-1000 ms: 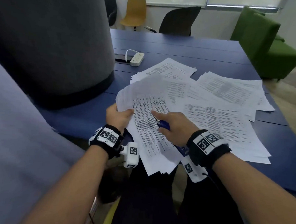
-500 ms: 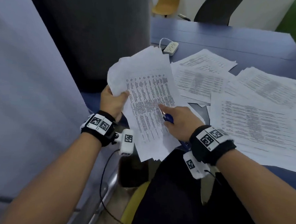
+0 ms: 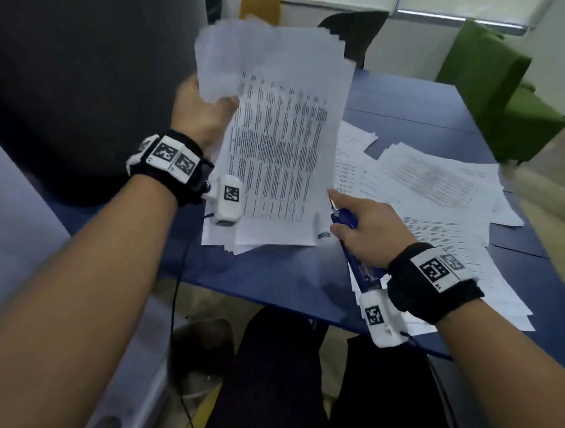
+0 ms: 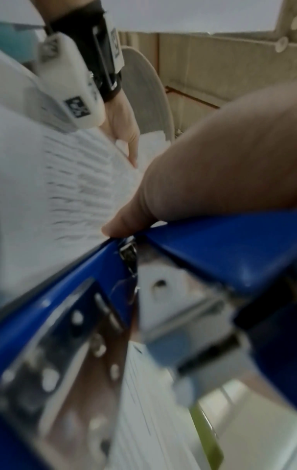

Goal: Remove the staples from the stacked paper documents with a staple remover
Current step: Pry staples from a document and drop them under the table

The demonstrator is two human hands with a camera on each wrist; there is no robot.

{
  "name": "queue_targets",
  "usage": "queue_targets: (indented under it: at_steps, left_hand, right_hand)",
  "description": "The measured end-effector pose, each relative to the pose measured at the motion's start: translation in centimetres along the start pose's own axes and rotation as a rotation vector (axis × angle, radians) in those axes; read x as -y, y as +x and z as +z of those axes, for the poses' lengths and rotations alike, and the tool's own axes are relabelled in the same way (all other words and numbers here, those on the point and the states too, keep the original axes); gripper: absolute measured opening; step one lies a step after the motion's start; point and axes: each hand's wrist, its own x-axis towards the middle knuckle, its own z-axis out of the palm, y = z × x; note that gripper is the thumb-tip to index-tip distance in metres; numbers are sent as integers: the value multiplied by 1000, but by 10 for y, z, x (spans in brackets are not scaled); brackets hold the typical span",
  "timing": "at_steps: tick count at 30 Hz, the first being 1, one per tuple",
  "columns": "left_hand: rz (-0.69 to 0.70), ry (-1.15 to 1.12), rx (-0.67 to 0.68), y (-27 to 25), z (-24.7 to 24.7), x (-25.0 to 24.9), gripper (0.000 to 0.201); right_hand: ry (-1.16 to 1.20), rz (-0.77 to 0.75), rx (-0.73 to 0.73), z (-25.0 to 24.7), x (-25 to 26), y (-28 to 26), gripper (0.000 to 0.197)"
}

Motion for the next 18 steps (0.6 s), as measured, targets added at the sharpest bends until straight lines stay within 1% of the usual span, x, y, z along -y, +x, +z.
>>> queue_targets:
  at_steps: [2, 3, 4, 5, 6, 8, 9, 12, 13, 15, 17, 18]
  left_hand:
    - [-8, 5, -116, 28, -1, -15, 45]
    - [-6, -51, -182, 37, 2, -16, 51]
    - [-1, -110, -232, 40, 7, -14, 53]
    - [-5, -142, -256, 35, 17, -11, 50]
    - [-42, -131, -260, 27, 31, -4, 42]
    - [-167, -88, -255, 4, 61, 24, 32]
    - [-243, -72, -236, -7, 77, 44, 35]
    - [-478, 39, -73, -32, 107, 103, 54]
    - [-530, 88, -31, -37, 111, 120, 57]
    - [-565, 136, 33, -51, 106, 125, 60]
    - [-550, 153, 72, -65, 85, 111, 60]
    - [-540, 154, 89, -73, 70, 100, 55]
  right_hand:
    - [32, 8, -40, -9, -3, -1, 60]
    - [46, 10, -60, -13, -4, -1, 60]
    - [51, 11, -81, -18, -3, 0, 60]
    - [50, 11, -105, -21, -3, 2, 60]
    - [46, 12, -123, -24, -3, 4, 60]
    - [32, 29, -133, -26, -6, 6, 60]
    - [23, 38, -127, -25, -9, 6, 60]
    - [4, 86, -77, -19, -25, 2, 61]
    - [-3, 105, -61, -17, -32, 0, 61]
    - [-10, 139, -42, -15, -42, -5, 61]
    - [-19, 142, -18, -12, -46, -8, 61]
    - [-22, 134, -3, -9, -44, -9, 60]
